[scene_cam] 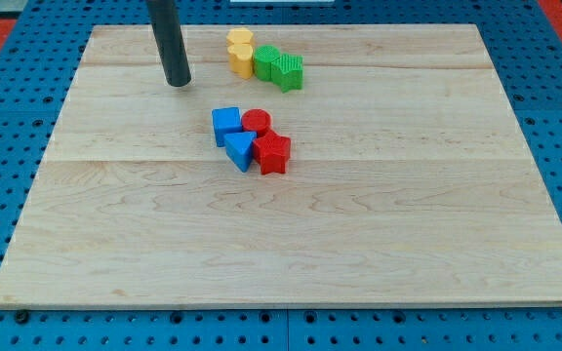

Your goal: Separate the green star from the green circle

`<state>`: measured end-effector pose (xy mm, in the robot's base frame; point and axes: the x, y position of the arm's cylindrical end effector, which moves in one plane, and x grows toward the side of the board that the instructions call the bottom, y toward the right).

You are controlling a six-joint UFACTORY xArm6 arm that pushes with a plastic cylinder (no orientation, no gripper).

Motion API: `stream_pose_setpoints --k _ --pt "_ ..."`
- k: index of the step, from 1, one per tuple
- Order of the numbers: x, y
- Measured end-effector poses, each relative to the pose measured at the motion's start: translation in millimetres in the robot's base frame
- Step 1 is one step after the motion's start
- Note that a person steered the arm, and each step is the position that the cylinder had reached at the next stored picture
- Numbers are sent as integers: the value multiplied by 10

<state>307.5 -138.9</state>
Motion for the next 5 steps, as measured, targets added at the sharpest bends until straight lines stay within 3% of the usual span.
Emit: stream_pose_setpoints --k 2,5 --pt "0 75" --pt "89 2376"
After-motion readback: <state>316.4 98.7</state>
